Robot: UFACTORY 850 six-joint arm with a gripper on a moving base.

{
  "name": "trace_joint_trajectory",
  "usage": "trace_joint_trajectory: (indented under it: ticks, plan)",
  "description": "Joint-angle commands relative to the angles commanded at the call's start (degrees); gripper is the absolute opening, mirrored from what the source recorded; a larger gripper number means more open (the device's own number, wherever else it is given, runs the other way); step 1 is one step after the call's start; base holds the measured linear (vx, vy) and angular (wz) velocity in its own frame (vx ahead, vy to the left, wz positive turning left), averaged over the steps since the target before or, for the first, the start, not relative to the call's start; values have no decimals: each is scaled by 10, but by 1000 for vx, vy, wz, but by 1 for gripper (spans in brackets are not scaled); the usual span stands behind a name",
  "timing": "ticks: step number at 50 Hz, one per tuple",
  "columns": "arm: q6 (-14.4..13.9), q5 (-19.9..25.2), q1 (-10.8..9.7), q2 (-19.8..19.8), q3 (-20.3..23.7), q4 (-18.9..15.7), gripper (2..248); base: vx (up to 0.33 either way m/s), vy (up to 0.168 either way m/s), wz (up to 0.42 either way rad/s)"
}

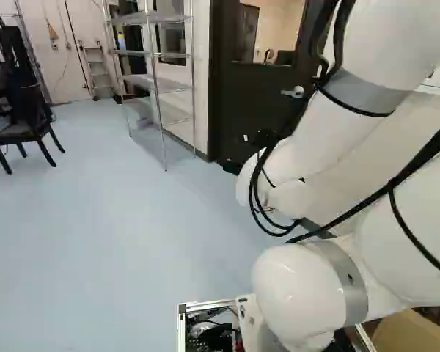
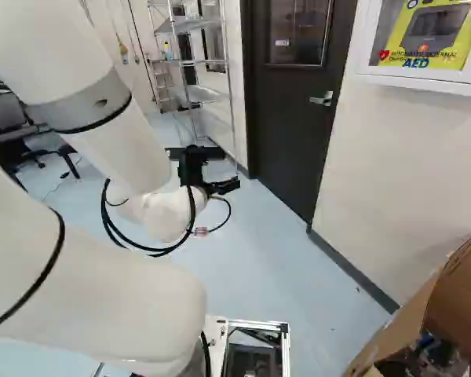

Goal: Open the door and move inside

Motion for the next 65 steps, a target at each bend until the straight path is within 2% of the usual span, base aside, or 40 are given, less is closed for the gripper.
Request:
trace_joint_trajectory:
  ticks: [44,65]
  plan:
    - [0,0,0,0,0,0,247,1,0,0]
    - [0,0,0,0,0,0,247,94,29,-10]
